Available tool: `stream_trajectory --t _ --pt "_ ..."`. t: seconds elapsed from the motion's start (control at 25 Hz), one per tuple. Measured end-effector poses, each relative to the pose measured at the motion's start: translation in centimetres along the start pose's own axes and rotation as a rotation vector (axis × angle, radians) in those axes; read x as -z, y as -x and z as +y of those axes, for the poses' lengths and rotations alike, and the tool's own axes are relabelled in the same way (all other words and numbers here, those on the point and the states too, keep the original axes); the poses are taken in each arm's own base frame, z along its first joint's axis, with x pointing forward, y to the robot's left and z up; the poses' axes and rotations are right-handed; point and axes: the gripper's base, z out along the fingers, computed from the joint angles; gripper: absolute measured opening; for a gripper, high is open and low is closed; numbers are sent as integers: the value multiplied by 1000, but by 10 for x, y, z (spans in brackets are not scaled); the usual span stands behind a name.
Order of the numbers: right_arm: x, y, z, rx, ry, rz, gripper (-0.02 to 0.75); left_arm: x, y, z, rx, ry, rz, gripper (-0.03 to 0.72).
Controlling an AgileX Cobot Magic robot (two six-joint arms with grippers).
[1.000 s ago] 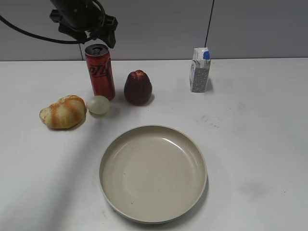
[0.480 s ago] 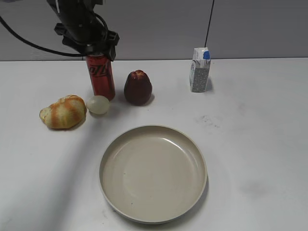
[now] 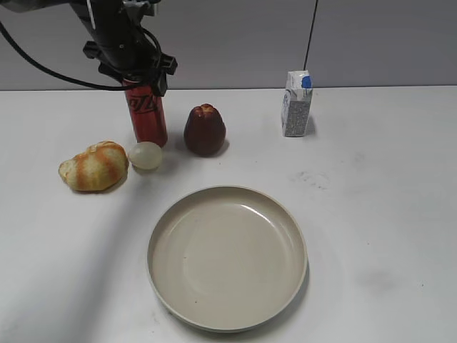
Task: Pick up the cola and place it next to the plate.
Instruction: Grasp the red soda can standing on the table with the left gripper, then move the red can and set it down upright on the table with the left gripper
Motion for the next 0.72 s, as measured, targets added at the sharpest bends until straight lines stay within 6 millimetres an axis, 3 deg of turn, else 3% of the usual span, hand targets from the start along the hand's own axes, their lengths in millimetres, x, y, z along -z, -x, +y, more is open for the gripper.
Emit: stream_trajectory --t 0.16,0.28,0.52,0.72 --pt "0 0 0 1 0 0 535 3 1 1 -11 15 -5 496" --pt "0 0 0 1 0 0 535 19 5 1 -16 21 -34 496" --pt "0 0 0 0 0 0 535 79 14 -2 -22 28 -130 496" --pt "0 0 0 0 0 0 535 129 7 -11 -34 15 -112 496"
